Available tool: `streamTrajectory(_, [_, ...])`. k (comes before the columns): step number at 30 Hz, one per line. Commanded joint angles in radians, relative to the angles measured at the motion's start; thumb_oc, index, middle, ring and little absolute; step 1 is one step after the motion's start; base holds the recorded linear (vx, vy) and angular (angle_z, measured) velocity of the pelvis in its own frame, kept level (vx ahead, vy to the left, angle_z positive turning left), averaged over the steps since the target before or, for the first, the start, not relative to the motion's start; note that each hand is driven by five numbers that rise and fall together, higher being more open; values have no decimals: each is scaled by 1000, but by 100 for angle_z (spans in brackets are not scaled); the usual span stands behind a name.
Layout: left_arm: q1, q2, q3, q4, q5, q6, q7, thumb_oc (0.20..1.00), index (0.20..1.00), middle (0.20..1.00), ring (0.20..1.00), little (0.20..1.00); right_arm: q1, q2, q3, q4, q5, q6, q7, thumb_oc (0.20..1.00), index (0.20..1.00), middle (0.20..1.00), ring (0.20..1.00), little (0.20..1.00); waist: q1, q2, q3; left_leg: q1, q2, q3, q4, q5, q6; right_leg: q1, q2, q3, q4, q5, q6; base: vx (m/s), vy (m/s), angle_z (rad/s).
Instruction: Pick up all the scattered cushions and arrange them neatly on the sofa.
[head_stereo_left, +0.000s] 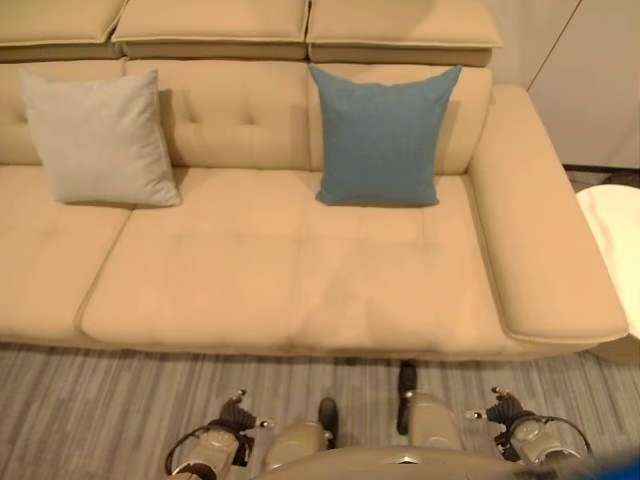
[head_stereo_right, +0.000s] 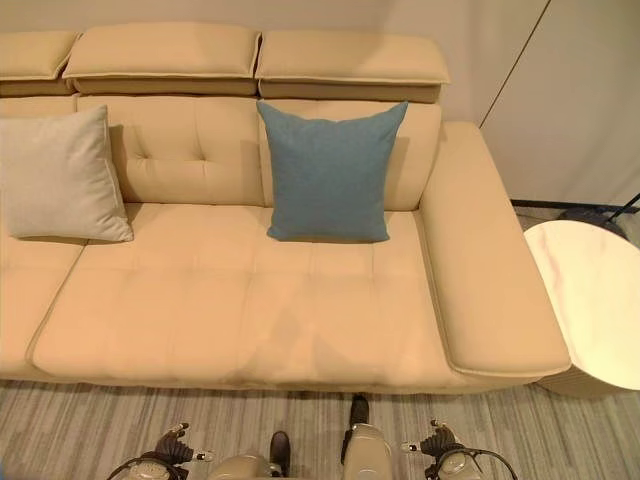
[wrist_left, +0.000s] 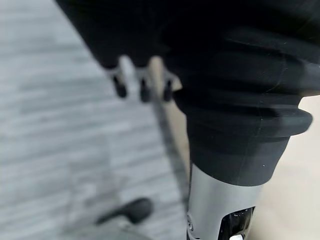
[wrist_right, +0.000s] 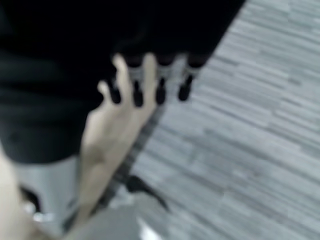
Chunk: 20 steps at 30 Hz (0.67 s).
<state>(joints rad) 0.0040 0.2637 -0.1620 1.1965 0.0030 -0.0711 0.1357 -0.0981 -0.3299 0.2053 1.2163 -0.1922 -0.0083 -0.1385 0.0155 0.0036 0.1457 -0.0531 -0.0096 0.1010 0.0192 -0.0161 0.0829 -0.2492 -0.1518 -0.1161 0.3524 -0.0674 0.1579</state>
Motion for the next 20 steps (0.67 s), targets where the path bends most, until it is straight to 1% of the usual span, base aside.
streamTrajectory(1, [-10,17,33,-8,12,-10,13,1000,1000,1000,1000,1000,-11,-30,6,2,-6,-5,-19,1000,1000,1000,1000,1000,21,-46,-58,1,-31,-94,-12,-52,-76,128,11,11,-196,117,0,-67,-113,-27])
streamTrajectory(2, [-5,12,35,-7,-1,-9,12,1000,1000,1000,1000,1000,-10,-29,5,5,-10,0,-25,1000,1000,1000,1000,1000,29,-55,-82,-2,-29,-82,-43,-35,-88,159,6,2,-257,112,2,-21,-71,-21])
streamTrajectory(3, [-5,12,35,-7,-1,-9,12,1000,1000,1000,1000,1000,-10,-29,5,5,-10,0,-25,1000,1000,1000,1000,1000,29,-55,-82,-1,-29,-82,-44,-35,-88,160,6,2,-258,112,2,-61,-161,-31])
streamTrajectory(4, [-7,7,45,-2,-23,-14,17,1000,1000,1000,1000,1000,-17,-31,0,9,0,1,-32,1000,1000,1000,1000,1000,30,-57,-96,-3,-19,-64,-64,-11,-101,175,11,-6,-322,120,4,-55,-133,-24])
streamTrajectory(6, [-7,4,45,0,-27,-12,16,1000,1000,1000,1000,1000,-18,-32,0,8,2,2,-34,1000,1000,1000,1000,1000,30,-56,-101,-2,-14,-62,-76,-4,-105,179,17,-3,-340,122,3,-43,-108,-12])
streamTrajectory(8, [-9,-1,40,11,-19,-10,17,1000,1000,1000,1000,1000,-21,-35,-1,14,7,3,-42,1000,1000,1000,1000,1000,24,-54,-111,10,-3,-58,-97,9,-115,201,27,-7,-384,130,0,-37,-113,-9])
streamTrajectory(15, [-8,-15,46,25,-26,-4,12,1000,1000,1000,1000,1000,-7,-26,-4,43,12,4,-50,1000,1000,1000,1000,1000,20,-52,-119,40,13,-65,-105,18,-130,245,44,-24,-420,129,-11,-9,-72,6])
streamTrajectory(20, [-2,-17,43,30,-25,-2,7,1000,1000,1000,1000,1000,-1,-21,-1,48,12,3,-50,1000,1000,1000,1000,1000,19,-50,-119,57,19,-66,-106,18,-135,263,50,-28,-425,124,-15,2,-11,4])
